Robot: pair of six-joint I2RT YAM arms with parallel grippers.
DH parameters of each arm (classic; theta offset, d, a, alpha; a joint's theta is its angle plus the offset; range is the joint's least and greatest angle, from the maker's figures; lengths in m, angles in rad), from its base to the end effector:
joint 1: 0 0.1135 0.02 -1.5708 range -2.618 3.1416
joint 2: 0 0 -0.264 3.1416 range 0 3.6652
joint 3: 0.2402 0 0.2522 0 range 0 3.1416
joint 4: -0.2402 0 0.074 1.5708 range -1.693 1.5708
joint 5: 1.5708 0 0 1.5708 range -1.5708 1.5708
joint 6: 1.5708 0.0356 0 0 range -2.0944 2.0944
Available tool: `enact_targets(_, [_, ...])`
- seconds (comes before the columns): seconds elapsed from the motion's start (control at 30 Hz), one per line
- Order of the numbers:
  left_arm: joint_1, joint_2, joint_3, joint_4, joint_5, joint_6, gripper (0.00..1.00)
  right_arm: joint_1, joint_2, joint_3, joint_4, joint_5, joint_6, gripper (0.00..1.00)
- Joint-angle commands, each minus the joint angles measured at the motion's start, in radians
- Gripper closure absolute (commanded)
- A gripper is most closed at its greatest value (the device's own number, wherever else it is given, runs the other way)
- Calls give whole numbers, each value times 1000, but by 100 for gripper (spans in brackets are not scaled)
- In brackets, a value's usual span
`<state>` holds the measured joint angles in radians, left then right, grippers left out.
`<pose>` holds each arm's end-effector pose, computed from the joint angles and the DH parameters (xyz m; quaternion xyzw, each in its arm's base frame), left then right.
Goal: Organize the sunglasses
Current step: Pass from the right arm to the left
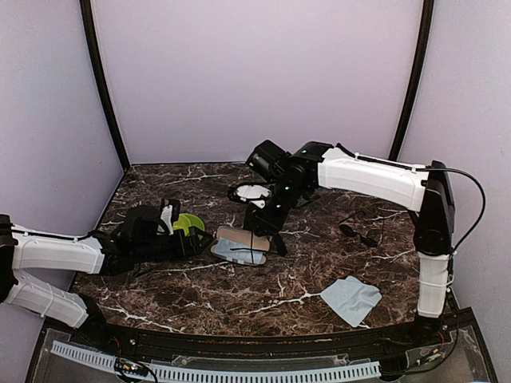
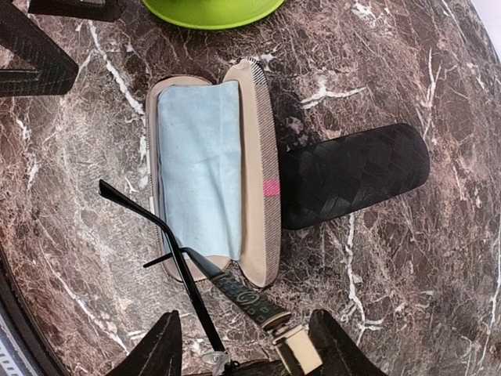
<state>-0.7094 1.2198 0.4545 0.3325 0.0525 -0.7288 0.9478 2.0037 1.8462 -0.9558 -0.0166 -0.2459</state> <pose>0.1861 -0.1622 0.1890 0.0060 0.8422 -0.3714 0.3907 0.2507 0.3500 0.2757 -0.5489 0.8045 0.0855 0.2102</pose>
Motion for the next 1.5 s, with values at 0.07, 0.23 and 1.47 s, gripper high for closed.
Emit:
enact_targets(0.07, [5, 25, -9, 46, 30, 8, 8, -12, -44, -30, 53, 0, 3, 62])
enact_targets(0.23, [4, 33, -18, 91, 71, 8, 8, -27, -54, -23, 84, -34, 31, 62])
enact_targets(1.47, [-148, 230, 108, 350, 84, 172, 56, -98, -178, -239, 315, -320, 218, 68])
